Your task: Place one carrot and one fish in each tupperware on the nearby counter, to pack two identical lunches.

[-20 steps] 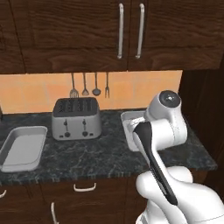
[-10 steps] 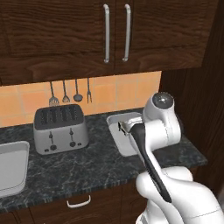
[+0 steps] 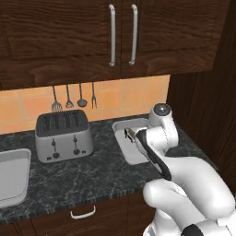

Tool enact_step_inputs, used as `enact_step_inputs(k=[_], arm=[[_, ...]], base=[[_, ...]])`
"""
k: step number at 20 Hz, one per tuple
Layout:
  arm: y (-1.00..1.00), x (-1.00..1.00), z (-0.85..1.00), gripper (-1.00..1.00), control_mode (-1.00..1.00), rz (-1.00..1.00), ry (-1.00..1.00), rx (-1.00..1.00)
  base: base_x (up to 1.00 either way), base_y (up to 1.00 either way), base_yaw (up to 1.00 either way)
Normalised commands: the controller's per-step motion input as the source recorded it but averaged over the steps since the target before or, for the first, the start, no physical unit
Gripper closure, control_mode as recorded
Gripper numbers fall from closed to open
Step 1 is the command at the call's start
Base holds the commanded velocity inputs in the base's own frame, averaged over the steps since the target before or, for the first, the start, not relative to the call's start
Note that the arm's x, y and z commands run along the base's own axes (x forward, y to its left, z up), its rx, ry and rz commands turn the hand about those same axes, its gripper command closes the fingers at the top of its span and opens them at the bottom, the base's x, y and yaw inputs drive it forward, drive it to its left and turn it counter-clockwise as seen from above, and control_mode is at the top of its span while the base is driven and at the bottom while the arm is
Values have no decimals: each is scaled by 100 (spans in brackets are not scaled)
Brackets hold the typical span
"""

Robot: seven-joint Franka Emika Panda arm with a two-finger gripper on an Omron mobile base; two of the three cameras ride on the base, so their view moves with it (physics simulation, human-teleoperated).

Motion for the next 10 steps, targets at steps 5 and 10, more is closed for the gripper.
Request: enact_step_inputs(k=[5,10], arm=[[0,57,-15,100,-100,20,10,0],[-5,30,-28,100,-100,4,-1,-1]], base=[[0,0,0],[0,0,0]])
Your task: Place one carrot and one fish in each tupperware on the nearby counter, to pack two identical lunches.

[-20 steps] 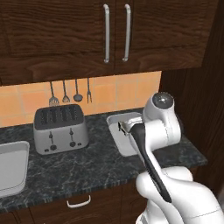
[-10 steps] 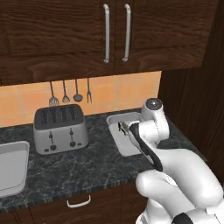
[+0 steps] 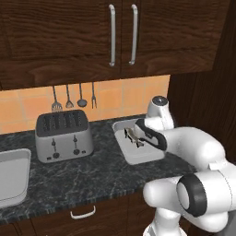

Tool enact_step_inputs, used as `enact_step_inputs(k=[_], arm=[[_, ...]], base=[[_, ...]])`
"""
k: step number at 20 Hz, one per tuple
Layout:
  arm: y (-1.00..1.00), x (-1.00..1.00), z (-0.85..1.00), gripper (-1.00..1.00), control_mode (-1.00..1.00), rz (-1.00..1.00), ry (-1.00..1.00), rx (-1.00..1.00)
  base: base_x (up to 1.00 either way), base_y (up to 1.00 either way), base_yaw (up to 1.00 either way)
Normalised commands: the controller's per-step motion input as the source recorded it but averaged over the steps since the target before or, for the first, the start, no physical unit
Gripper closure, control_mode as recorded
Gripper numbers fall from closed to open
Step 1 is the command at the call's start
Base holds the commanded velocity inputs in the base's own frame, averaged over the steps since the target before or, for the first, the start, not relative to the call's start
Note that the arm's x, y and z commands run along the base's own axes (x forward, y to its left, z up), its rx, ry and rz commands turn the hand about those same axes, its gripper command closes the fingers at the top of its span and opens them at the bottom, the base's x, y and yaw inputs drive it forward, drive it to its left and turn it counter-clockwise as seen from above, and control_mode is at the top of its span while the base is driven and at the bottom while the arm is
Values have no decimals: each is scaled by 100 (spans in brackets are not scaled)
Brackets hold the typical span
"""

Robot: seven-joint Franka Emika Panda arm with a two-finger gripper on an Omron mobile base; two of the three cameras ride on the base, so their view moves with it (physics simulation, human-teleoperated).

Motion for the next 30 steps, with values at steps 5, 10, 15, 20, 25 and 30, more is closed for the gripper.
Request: enact_step_inputs(k=[5,10,15,20,25,30], arm=[[-7,32,-57,100,-100,1,0,-1],[-9,45,-46,100,-100,0,0,0],[-9,65,-33,-100,-100,0,0,0],[0,27,10,-100,-100,1,0,0],[0,-36,71,-100,-100,0,0,0],[0,-100,84,-100,-100,0,5,0]], base=[[0,0,0],[0,0,0],[0,0,0],[0,0,0],[0,0,0],[0,0,0]])
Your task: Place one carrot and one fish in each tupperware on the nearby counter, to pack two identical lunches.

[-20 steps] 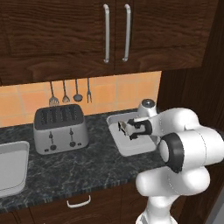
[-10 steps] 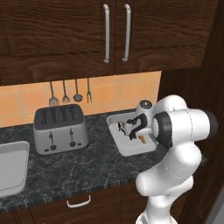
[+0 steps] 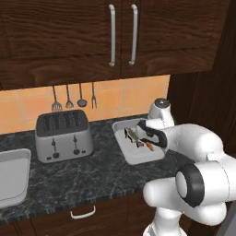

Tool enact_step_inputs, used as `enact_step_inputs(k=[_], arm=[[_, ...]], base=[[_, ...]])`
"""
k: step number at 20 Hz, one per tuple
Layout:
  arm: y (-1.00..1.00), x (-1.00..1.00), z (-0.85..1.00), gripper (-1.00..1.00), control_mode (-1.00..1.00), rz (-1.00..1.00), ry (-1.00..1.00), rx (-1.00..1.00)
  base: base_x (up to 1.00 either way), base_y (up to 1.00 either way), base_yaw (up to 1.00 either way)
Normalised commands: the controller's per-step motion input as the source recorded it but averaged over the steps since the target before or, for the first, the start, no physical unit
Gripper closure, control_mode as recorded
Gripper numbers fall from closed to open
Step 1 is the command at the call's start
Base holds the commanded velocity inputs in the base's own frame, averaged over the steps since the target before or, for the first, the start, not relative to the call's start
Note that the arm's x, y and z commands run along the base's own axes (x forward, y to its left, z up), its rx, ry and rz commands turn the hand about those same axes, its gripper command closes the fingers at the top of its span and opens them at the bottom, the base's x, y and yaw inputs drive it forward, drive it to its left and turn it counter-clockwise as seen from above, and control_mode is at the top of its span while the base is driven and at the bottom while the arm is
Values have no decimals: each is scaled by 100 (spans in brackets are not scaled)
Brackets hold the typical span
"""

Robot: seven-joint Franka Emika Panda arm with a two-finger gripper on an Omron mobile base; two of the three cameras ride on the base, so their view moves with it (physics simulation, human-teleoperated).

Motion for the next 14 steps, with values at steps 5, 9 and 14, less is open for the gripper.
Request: enact_step_inputs(k=[5,9,14], arm=[[2,-100,65,-100,-100,0,8,0],[25,-100,7,-100,-100,0,5,0],[21,-100,16,-100,-100,0,1,0]], base=[[0,0,0],[0,0,0],[0,0,0]])
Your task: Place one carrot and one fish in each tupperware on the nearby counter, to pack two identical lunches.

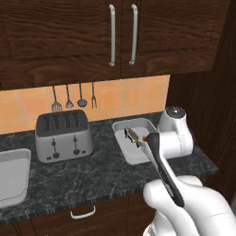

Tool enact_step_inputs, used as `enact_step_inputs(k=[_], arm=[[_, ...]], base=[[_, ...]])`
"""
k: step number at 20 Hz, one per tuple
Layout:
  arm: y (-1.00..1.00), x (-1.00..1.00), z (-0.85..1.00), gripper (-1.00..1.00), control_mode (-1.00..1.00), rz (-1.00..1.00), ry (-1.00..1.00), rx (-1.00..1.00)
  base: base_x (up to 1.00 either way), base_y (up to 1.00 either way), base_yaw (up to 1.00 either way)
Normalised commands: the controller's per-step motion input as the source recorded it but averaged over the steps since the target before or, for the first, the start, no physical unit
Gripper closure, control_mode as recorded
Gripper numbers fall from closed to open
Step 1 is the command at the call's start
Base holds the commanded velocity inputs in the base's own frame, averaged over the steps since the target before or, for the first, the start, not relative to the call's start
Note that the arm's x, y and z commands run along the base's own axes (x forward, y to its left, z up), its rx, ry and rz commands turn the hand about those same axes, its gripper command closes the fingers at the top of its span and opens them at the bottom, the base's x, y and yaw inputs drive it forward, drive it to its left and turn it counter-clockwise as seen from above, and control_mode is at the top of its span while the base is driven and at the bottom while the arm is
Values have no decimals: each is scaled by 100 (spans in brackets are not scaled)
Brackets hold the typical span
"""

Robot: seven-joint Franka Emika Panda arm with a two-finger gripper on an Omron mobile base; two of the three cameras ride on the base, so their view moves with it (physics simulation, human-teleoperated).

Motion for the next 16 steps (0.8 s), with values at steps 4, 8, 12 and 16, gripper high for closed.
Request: enact_step_inputs(k=[4,8,12,16], arm=[[0,-93,48,-100,-100,0,-10,0],[0,-66,44,-100,-100,0,-15,0],[0,-51,26,-100,-100,0,-20,0],[0,-68,0,-100,100,0,-18,0]], base=[[0,0,0],[0,0,0],[0,0,0],[-25,0,0]])
